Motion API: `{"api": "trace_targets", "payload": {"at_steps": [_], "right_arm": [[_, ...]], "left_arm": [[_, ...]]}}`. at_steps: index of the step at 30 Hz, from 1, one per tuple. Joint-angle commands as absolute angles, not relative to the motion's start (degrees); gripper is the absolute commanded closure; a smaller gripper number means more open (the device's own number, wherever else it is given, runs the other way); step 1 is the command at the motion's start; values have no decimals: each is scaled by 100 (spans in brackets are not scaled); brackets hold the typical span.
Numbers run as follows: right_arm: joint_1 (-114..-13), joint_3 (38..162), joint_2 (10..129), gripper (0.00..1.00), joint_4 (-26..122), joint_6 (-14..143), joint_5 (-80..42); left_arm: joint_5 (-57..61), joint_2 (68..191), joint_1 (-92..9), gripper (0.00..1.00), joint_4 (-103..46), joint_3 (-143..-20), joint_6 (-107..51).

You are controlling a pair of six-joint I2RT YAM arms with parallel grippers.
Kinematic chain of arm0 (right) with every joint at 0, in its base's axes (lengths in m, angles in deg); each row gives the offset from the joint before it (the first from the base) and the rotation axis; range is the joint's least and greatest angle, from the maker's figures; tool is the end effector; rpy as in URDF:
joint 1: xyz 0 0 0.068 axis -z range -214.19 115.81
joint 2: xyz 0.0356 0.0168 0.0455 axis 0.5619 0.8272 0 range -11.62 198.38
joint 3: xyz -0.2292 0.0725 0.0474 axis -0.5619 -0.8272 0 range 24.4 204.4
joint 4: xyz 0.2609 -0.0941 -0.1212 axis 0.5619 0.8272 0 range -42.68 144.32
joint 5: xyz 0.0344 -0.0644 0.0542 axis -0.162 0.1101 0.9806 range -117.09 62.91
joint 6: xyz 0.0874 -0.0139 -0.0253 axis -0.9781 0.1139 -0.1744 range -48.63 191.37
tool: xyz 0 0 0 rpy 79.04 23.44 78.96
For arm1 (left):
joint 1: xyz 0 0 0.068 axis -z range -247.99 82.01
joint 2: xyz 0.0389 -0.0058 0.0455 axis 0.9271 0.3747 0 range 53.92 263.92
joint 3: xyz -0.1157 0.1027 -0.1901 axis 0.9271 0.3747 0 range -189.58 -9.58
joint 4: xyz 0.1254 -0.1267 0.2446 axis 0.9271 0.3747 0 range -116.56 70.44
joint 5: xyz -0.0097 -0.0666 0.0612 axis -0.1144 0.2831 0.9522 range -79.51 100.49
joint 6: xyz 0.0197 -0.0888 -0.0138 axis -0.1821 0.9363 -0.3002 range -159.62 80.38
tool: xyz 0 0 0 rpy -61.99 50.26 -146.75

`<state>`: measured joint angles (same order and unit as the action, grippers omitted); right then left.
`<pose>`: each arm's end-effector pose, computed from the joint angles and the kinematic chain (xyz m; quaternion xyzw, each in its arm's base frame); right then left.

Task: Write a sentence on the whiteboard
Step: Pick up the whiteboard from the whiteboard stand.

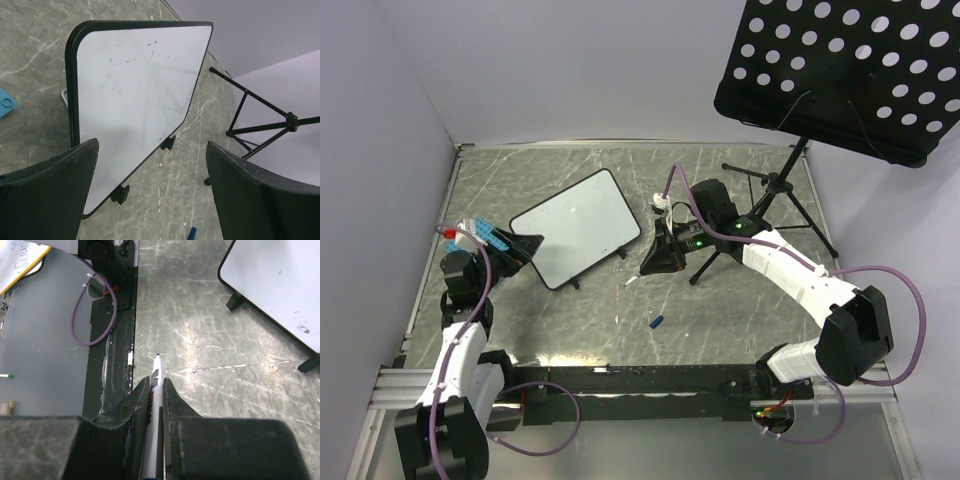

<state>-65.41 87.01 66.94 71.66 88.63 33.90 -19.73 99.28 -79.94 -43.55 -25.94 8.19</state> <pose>0.2657 0.2454 0.2485 -0.5155 0.6254 0.5011 0.3034 0.2810 0.0169 0.1632 -0.2316 0.7323 -0.3798 0.5156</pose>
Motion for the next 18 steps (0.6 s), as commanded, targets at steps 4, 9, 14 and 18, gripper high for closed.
{"api": "trace_targets", "payload": {"at_steps": [4,9,14,18], "right_arm": [[-6521,8830,6449,100,7114,9018,3575],[-6513,8847,6519,100,7113,9001,3663],[-6521,8847,6493,100,7131,9010,3628],[-6521,8821,6423,100,7087,9010,3602]], "left_arm": [[-1554,9525,-7968,11,-4028,-2988,389],[-877,9522,-7959,9,-3334,-3401,-50],[-736,10295,-7968,10,-3780,-3419,-104],[-718,10638,-7994,10,-4159,-3348,-130]]}}
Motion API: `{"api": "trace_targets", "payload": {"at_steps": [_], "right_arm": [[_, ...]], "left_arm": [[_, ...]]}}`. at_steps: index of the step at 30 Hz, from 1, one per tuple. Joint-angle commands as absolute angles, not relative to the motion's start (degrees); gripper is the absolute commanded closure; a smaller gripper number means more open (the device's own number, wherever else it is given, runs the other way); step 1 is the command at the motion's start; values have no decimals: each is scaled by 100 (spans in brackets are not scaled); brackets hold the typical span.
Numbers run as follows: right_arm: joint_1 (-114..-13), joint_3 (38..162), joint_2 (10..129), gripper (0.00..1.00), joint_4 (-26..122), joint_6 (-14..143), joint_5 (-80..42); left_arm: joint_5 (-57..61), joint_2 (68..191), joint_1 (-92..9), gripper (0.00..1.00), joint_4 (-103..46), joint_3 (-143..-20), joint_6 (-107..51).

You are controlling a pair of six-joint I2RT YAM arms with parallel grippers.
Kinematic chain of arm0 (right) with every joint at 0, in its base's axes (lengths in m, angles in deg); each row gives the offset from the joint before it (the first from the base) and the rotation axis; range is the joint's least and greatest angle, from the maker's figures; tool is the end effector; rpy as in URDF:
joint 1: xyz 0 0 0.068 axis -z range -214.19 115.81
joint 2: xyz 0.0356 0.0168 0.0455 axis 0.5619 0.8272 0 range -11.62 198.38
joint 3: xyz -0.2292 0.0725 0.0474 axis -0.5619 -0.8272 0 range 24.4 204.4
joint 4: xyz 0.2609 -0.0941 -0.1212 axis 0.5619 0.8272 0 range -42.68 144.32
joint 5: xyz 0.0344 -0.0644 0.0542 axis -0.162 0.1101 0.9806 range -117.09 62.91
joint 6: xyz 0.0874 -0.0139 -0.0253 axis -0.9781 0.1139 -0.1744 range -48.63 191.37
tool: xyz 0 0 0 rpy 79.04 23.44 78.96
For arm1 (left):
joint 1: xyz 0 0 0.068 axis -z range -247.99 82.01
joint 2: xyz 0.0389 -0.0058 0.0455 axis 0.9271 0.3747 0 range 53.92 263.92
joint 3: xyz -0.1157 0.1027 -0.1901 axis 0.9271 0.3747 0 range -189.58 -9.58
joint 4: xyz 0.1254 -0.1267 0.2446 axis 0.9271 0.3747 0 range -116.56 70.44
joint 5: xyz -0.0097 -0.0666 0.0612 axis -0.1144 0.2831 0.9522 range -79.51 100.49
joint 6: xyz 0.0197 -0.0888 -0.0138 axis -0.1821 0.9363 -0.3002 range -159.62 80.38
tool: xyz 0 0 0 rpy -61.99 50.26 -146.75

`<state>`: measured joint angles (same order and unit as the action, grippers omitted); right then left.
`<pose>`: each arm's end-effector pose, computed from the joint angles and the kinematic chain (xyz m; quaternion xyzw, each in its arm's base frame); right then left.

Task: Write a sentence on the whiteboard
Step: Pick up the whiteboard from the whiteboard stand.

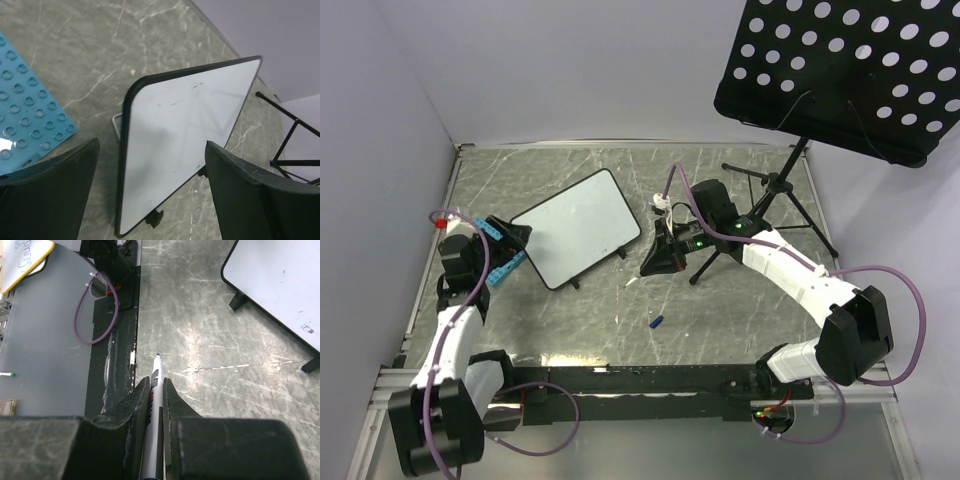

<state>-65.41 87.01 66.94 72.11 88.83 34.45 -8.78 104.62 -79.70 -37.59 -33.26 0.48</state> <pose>0.2645 0.2452 0.2483 -0.5162 0.6238 0.5046 0.2997 0.3007 0.0344 0.1760 -0.2533 0.7522 -0.2751 0.5425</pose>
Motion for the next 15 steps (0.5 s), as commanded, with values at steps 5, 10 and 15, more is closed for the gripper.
{"api": "trace_targets", "payload": {"at_steps": [5,10,15], "right_arm": [[-6512,8847,6493,100,7149,9045,3637],[-6521,8856,6484,100,7158,9053,3654],[-6521,8847,6467,100,7158,9053,3654]], "left_arm": [[-1464,11148,-8012,12,-5071,-3182,-104],[-2554,11868,-8108,31,-5872,-3120,-156],[-3047,12378,-8328,43,-6830,-2980,177]]}}
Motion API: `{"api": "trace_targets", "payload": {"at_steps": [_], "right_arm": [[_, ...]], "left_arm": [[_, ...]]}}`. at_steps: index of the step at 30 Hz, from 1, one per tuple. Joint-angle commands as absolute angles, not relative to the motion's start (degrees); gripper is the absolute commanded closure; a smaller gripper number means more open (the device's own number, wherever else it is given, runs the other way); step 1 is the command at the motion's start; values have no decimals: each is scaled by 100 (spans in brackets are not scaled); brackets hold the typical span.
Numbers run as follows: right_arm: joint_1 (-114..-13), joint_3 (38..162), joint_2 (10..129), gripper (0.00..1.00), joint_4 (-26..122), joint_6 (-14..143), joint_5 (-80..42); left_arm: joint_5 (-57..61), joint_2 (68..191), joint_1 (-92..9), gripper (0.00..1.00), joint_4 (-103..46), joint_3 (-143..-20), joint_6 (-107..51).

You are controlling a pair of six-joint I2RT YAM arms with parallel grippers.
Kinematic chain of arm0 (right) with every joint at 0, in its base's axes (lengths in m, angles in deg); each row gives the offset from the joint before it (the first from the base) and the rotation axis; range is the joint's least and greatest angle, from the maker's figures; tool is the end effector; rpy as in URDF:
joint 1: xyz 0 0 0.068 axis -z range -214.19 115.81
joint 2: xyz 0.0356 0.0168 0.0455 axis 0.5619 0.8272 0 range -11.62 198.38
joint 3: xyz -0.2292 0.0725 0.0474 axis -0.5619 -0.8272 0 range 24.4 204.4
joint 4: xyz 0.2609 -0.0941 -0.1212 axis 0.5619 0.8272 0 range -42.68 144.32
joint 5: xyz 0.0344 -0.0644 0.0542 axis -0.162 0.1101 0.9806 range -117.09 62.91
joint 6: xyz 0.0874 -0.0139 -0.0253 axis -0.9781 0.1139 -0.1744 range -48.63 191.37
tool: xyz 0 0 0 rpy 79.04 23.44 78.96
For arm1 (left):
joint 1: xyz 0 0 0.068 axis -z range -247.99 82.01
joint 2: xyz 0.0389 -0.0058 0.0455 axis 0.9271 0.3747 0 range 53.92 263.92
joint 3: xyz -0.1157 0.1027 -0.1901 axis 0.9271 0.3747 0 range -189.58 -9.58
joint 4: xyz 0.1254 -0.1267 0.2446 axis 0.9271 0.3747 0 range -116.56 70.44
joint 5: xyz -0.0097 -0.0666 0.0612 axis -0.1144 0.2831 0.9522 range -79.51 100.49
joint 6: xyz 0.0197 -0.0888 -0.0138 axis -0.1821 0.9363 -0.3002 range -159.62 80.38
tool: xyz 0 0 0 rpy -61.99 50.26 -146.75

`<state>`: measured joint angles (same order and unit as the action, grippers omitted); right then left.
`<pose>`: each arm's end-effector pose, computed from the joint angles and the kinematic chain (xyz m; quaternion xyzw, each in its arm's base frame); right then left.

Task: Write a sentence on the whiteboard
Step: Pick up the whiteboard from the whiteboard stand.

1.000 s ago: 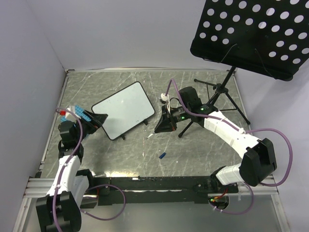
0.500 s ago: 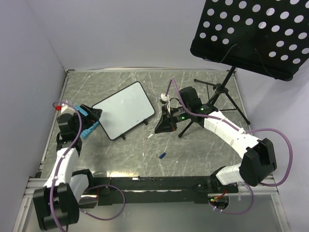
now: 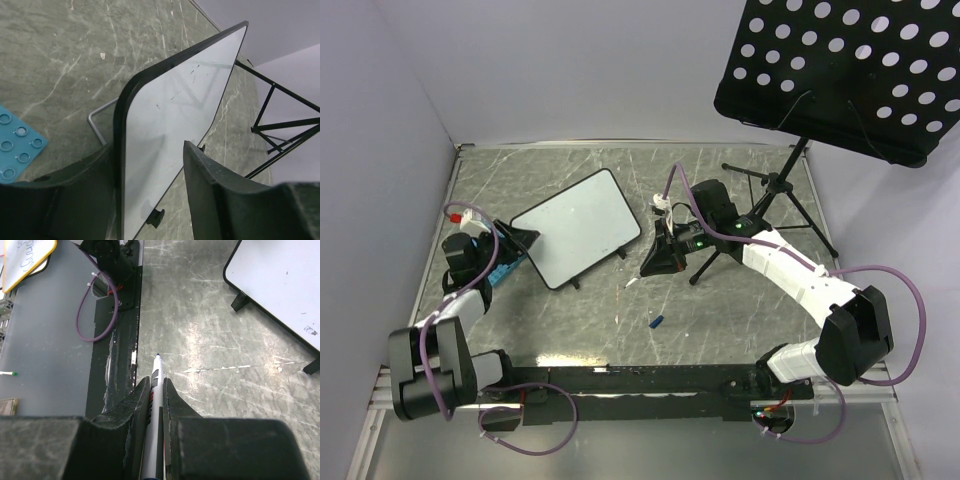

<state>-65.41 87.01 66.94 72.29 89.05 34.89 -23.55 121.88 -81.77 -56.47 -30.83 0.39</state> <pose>0.2638 0.2451 0.2484 -0.5175 0.6214 0.5071 0.2982 0.3118 0.0288 0.1215 -0.1916 0.7636 -0.3582 0.5019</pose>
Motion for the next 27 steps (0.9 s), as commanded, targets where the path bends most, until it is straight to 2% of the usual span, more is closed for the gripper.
{"api": "trace_targets", "payload": {"at_steps": [1,2,5,7,14,15,17,22,27], "right_arm": [[-6521,8856,6458,100,7158,9053,3646],[-6521,8856,6458,100,7158,9053,3645],[-6521,8856,6458,100,7149,9053,3654],[-6521,8856,6475,100,7158,9053,3654],[-6521,8856,6458,100,7158,9053,3654],[-6521,8856,6467,100,7158,9053,3654],[-6513,8856,6458,100,7184,9071,3654],[-6521,8865,6449,100,7166,9062,3654],[-6521,8856,6440,100,7158,9062,3645]], "left_arm": [[-3056,12397,-8337,44,-6883,-2979,178],[-3056,12414,-8355,45,-6918,-2997,169],[-3248,12528,-8416,57,-6945,-3102,116],[-3520,12686,-8486,69,-7146,-3155,177],[-3969,13196,-8566,78,-8139,-3138,599],[-3987,13249,-8574,81,-8254,-3120,678],[-4075,13240,-8575,99,-8605,-3111,749],[-4146,13030,-8566,99,-9116,-3216,1039],[-4198,12564,-8575,99,-8465,-3542,661]]}}
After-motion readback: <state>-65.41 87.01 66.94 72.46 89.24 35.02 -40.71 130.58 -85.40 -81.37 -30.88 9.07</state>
